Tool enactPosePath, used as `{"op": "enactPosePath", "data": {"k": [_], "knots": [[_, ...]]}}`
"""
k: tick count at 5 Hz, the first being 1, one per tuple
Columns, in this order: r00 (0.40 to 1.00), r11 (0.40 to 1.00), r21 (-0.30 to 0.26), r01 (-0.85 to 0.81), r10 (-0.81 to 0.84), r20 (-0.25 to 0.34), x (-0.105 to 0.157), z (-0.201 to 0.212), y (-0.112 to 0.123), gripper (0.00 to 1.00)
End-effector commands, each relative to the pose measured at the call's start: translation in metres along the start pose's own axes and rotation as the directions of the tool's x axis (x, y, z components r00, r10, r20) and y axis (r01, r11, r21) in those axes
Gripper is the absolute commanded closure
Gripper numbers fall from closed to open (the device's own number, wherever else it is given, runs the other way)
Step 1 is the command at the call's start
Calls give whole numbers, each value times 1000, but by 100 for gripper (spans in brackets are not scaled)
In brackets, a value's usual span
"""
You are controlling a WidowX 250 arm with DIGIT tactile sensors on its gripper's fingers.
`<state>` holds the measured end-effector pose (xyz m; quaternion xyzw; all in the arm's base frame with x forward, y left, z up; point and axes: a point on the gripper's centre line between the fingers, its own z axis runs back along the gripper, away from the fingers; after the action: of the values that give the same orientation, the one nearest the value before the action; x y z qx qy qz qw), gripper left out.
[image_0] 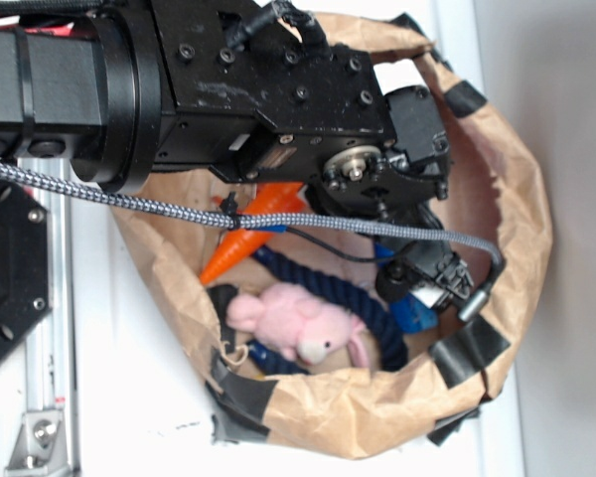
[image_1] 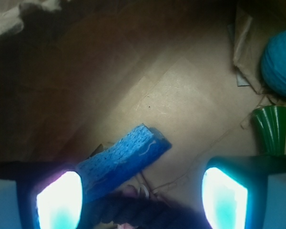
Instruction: Grab the blue sponge.
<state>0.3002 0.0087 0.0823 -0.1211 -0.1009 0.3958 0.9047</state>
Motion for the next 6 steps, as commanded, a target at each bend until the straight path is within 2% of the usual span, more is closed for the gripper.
{"op": "enactPosePath", "data": {"k": [1, 2, 3, 4, 6], "knots": [[998, 998, 20, -65, 65, 20, 14, -27, -20, 0], [994, 990, 100, -101, 97, 42, 22, -42, -17, 0], [990, 992, 113, -59, 73, -118, 10, -48, -14, 0], [977, 994, 106, 14, 9, -214, -14, -43, -10, 100], [973, 990, 123, 65, -36, -228, -20, -40, -3, 100]]}}
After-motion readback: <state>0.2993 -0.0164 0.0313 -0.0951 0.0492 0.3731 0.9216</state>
